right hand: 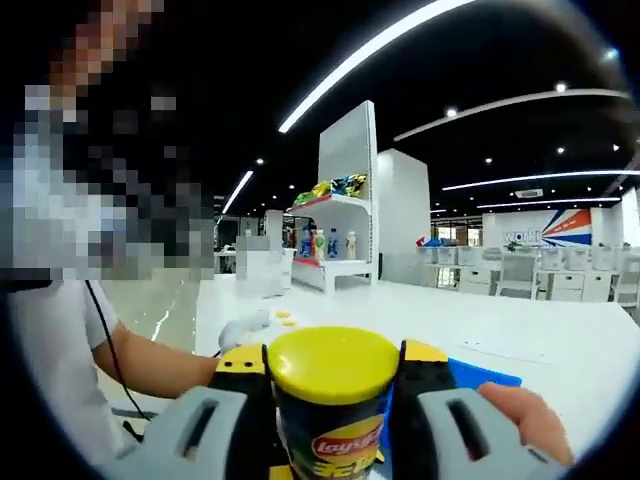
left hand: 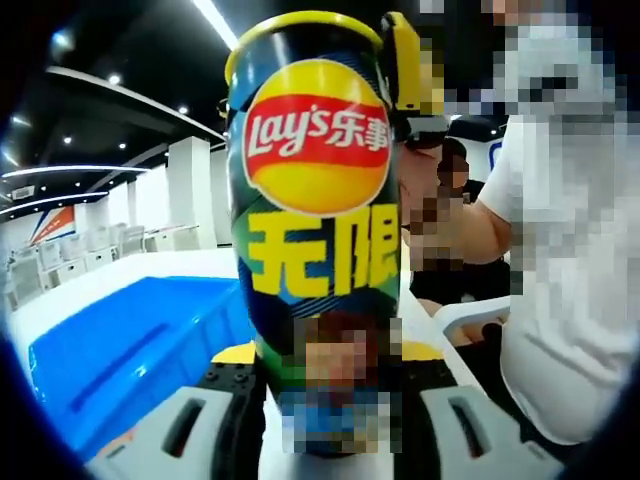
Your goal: Open the lid of the chip container on the table, take out the chips, place them into the box in front of the container, and close the lid
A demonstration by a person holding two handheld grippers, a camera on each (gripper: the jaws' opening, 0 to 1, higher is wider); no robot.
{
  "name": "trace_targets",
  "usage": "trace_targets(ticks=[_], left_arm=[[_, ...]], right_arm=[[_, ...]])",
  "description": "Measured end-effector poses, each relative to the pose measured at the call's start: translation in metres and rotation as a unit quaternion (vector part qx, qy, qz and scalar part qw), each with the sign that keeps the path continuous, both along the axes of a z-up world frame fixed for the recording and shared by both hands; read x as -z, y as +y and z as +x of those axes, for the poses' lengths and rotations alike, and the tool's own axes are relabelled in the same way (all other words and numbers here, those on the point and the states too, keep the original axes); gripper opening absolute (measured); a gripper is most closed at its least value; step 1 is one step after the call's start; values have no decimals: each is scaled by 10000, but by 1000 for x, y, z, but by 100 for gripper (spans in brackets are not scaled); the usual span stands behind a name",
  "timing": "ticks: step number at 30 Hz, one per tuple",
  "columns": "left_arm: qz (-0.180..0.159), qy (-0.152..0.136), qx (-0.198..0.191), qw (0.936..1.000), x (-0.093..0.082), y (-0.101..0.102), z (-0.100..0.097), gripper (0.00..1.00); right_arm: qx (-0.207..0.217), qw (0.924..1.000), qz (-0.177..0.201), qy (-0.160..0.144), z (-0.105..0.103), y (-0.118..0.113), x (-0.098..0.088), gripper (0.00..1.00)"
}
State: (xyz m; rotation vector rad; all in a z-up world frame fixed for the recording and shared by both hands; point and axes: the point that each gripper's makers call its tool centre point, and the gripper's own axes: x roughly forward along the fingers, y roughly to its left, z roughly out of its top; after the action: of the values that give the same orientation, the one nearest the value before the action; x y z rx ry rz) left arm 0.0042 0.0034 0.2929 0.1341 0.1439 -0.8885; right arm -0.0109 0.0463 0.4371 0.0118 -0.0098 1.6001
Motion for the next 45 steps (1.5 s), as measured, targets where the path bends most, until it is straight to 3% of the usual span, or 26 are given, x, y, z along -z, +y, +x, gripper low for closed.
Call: trace_targets(ticks=[4,5,6,7,8,10,12,24,27,32,38,45], left_arm=[[7,1,10,10000,0,0,0,49],[10,-3,8,10000,0,0,0,49],[28,-49,25,10000,0,-2,0,49],[30,-10,-20,10000,1,-3,1,49],[42,-12,-101,9999,0,-1,4,49],[92,-68,-18,9999,-1,-1,3,49],[195,-36,-46,9998,-2,-1,4,49],[-77,3,-5,10000,0,0,9,49],[-114,-7,15,9999,0,0,8,49],[-173,-4,9,9999,0,0,8,49],[-209,-24,-13,9998,0,1,8,49],[-265,-41,-15,9996,0,0,7,49]], right_arm=[[29,9999,-21,120,0,-1,1,36],[13,9993,109,371,1,-1,-4,36],[-126,9963,88,841,-3,-2,-4,35],[42,9976,162,668,6,0,-7,35],[220,9995,195,132,7,-1,-8,35],[110,9998,185,-39,-7,0,-8,36],[100,9998,166,97,-3,-1,-7,37],[45,9988,357,332,5,-5,-6,41],[-46,9953,721,648,6,-8,-15,41],[-38,9946,850,592,7,-13,-26,41],[274,9913,1163,558,26,-32,-44,42],[731,9896,1176,387,48,-55,-43,42]])
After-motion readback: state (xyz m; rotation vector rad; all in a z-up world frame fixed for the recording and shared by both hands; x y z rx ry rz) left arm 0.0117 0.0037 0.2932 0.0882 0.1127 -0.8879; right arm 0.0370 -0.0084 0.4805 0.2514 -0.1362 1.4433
